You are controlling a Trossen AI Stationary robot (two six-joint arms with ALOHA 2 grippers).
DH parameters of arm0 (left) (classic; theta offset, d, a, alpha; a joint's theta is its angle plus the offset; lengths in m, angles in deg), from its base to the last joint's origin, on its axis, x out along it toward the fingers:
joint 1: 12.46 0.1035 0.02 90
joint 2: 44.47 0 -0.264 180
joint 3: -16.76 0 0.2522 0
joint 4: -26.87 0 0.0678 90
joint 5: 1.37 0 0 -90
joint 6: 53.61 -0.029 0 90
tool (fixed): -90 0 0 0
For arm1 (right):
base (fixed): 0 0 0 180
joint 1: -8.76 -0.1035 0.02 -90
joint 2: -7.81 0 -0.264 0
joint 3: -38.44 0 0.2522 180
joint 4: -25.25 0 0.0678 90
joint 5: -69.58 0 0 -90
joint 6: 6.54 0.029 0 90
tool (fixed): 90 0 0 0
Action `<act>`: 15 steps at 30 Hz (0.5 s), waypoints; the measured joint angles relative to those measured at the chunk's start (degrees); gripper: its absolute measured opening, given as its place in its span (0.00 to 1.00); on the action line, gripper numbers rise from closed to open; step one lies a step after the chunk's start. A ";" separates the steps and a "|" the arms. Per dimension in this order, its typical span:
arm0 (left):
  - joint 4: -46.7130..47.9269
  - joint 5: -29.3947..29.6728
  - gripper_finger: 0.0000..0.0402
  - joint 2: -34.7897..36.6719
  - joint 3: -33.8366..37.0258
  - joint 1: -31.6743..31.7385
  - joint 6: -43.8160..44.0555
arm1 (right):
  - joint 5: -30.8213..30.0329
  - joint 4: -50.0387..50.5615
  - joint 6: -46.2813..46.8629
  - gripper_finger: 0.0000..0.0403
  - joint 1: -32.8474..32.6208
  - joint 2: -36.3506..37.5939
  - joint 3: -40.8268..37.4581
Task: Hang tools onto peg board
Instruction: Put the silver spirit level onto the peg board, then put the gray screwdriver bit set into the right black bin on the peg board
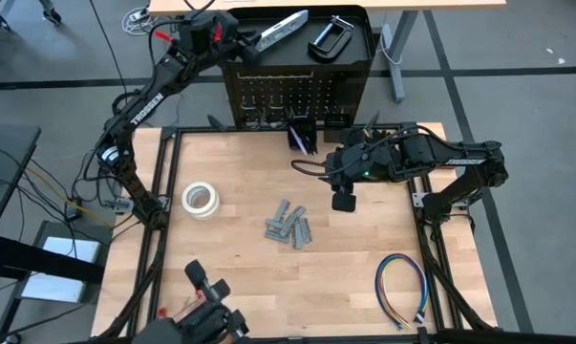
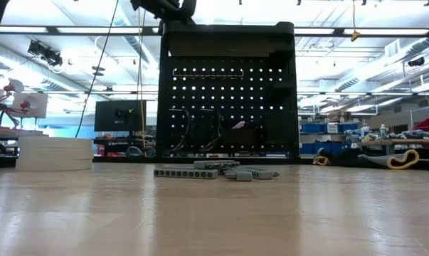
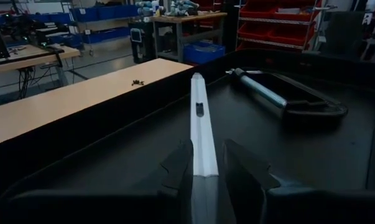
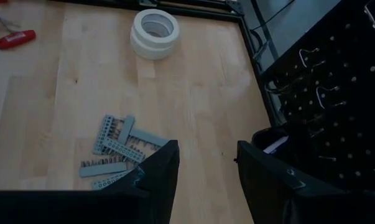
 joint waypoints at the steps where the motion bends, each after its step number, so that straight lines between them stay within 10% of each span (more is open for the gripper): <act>1: 0.00 -0.06 0.23 0.38 0.09 0.00 -0.06 | 0.00 -0.02 0.00 0.42 0.00 0.00 0.00; 15: 0.82 -15.96 0.23 15.08 0.08 -2.94 -5.04 | -0.07 -4.21 -5.54 0.42 0.93 2.05 -0.02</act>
